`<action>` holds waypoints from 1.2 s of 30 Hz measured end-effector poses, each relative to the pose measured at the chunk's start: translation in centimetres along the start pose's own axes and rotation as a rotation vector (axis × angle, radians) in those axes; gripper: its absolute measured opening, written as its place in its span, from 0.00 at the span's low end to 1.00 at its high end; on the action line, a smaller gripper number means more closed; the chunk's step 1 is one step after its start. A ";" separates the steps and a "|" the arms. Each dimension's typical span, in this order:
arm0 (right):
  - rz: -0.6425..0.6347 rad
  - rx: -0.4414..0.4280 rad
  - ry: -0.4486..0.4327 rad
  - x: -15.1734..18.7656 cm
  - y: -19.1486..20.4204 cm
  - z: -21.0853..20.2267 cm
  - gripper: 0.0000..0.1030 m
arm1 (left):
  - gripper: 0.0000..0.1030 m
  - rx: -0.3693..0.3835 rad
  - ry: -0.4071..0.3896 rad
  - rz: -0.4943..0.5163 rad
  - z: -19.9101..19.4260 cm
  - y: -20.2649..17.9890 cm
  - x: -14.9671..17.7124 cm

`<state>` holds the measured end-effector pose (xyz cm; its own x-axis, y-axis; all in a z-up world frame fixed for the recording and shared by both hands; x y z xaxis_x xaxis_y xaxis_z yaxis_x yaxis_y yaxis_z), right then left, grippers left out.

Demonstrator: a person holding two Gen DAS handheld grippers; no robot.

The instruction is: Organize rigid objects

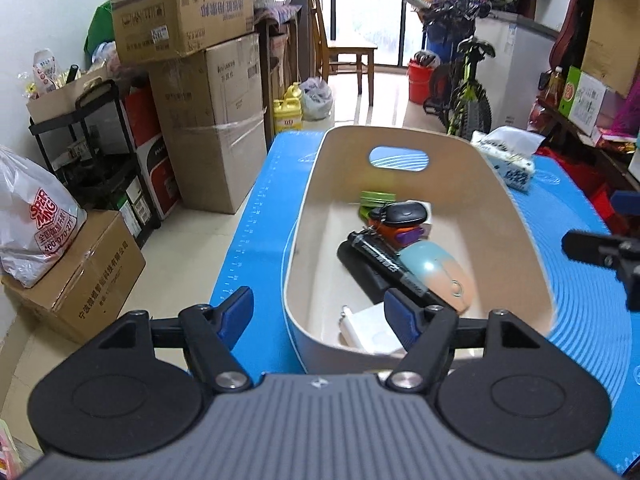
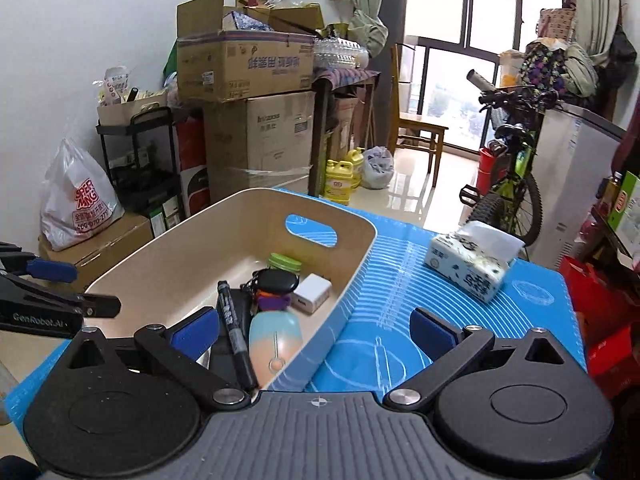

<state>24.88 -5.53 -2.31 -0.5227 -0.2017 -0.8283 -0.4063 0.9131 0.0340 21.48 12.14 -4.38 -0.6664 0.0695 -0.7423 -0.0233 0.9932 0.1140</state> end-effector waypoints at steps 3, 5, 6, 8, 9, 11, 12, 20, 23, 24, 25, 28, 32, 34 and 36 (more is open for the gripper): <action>0.006 0.009 -0.007 0.7 0.5 -1.6 0.98 | 0.71 0.008 -0.011 0.003 -1.4 -0.3 0.6; 0.007 0.017 -0.012 1.2 0.9 -2.6 0.98 | 0.71 0.001 -0.022 -0.001 -2.3 -0.3 1.0; 0.007 0.019 -0.014 1.5 1.1 -3.1 0.98 | 0.71 -0.005 -0.026 -0.003 -2.7 -0.2 1.2; 0.009 0.016 -0.017 2.2 1.5 -4.1 0.98 | 0.71 -0.005 -0.034 0.000 -3.6 -0.4 1.7; 0.010 0.017 -0.016 2.6 1.7 -4.5 0.98 | 0.71 -0.001 -0.037 0.002 -4.1 -0.5 2.0; 0.015 0.024 -0.013 3.4 2.0 -5.3 0.98 | 0.71 0.005 -0.043 0.001 -5.1 -0.6 2.6; 0.022 0.025 -0.013 3.9 2.1 -5.8 0.98 | 0.71 0.008 -0.046 0.000 -5.6 -0.7 3.0; 0.079 0.018 -0.011 7.3 2.8 -9.2 0.98 | 0.71 0.009 -0.066 0.009 -8.5 -1.4 5.4; 0.097 0.034 -0.019 8.5 2.8 -10.5 0.98 | 0.71 0.020 -0.064 0.003 -9.2 -1.6 6.2; 0.101 0.039 -0.021 8.9 2.8 -11.0 0.98 | 0.71 0.018 -0.069 0.005 -9.5 -1.6 6.4; 0.103 0.045 -0.022 9.4 2.9 -11.5 0.98 | 0.71 0.015 -0.073 0.008 -9.8 -1.8 6.7; 0.098 0.061 -0.027 10.5 2.8 -12.9 0.98 | 0.71 0.022 -0.075 0.015 -10.6 -2.3 7.3; 0.097 0.072 -0.035 11.6 2.9 -14.6 0.98 | 0.70 0.029 -0.084 0.021 -11.9 -2.9 8.1; 0.103 0.078 -0.042 12.2 3.0 -15.6 0.98 | 0.71 0.042 -0.088 0.019 -12.5 -3.2 8.5; 0.108 0.081 -0.048 12.7 3.0 -16.4 0.98 | 0.71 0.048 -0.094 0.020 -13.2 -3.4 8.9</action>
<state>4.74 -11.14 -3.51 -0.5227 -0.0853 -0.8482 -0.2870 0.9545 0.0809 5.80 8.11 -2.69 -0.5933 0.0959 -0.7993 0.0264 0.9947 0.0998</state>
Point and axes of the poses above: each gripper's, at about its wrist camera, not at the fingertips, and z roughly the way its jaws point, y to its left, x to its underside, the point moved 9 cm from there along z, roughly the way its jaws point, and after that the axes turned 9 degrees about -x, right-handed, at the moved point
